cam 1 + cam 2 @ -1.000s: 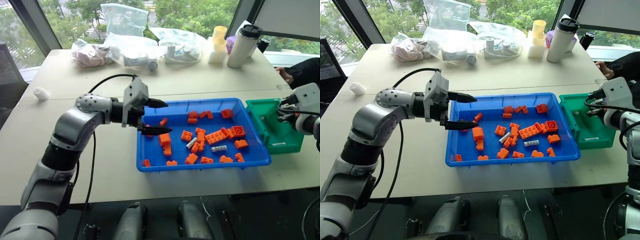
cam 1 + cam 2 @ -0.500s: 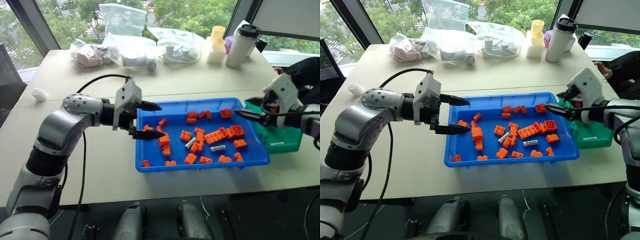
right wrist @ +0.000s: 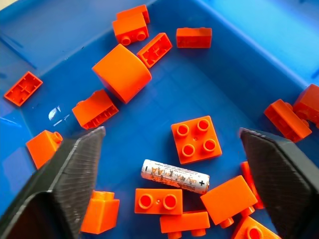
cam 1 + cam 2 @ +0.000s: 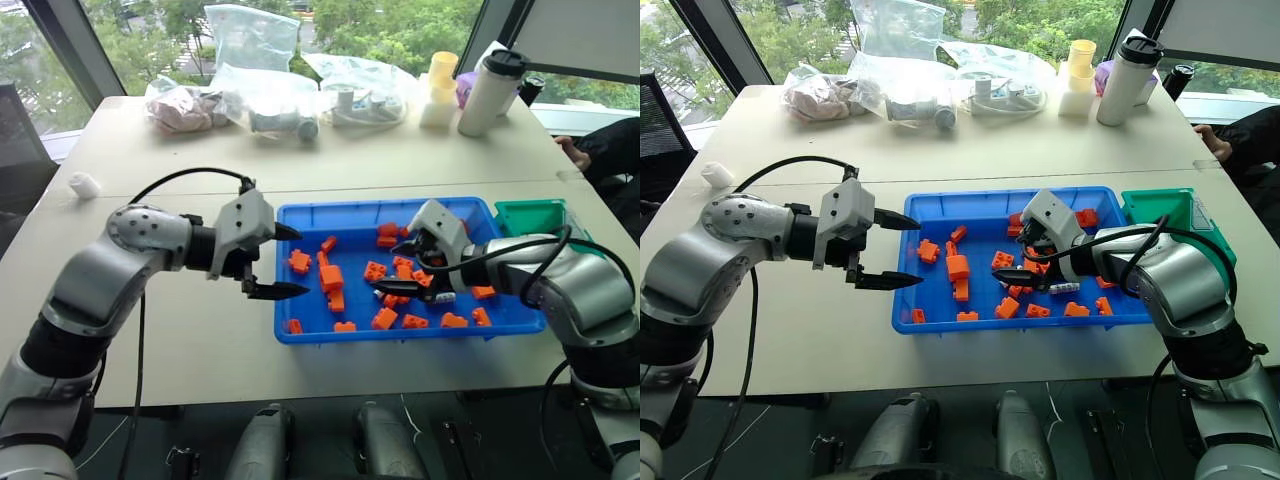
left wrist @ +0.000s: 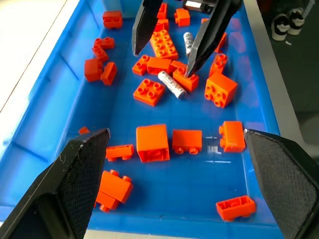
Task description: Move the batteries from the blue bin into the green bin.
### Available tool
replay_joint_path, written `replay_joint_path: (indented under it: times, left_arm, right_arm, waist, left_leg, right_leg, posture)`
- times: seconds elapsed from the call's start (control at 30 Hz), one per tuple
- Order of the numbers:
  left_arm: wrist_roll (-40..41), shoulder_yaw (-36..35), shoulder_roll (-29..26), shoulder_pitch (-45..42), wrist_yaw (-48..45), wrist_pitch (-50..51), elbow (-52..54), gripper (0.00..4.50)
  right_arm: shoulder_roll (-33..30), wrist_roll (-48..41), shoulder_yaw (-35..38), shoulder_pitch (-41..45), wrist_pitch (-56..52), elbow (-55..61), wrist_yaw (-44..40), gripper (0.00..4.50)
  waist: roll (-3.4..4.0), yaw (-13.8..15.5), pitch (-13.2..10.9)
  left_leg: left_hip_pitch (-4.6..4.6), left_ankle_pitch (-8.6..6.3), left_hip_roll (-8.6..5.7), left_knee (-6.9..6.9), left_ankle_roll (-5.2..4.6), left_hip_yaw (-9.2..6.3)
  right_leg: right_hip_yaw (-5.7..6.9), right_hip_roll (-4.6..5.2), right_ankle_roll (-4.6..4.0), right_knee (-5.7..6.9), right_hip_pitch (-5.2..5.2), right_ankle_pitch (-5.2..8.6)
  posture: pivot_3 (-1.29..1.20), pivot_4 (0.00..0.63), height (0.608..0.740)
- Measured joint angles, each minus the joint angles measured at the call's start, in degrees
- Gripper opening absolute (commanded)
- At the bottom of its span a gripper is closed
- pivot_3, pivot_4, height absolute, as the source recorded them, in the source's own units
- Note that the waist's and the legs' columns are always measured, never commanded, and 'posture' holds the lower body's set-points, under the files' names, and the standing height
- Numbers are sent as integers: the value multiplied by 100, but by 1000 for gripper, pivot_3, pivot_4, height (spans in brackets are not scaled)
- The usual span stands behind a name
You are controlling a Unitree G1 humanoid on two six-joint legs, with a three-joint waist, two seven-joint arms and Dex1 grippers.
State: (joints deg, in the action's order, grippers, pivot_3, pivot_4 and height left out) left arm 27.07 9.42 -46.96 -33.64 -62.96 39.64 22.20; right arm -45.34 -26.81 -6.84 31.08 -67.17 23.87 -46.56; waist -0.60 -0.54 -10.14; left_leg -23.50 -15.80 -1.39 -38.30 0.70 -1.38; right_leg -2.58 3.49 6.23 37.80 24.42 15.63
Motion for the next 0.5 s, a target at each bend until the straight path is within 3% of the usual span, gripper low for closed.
replay_joint_path:
  times: [0.5]
  left_arm:
    - [-64,4,158,34,223,-107,33,4500]
  right_arm:
    - [102,194,-854,244,-381,-284,439,4452]
  waist:
    - [0,-22,0]
  left_leg:
    - [3,0,2,1,0,0]
  right_leg:
    - [3,-3,0,2,0,0]
  posture:
    - [0,150,740]
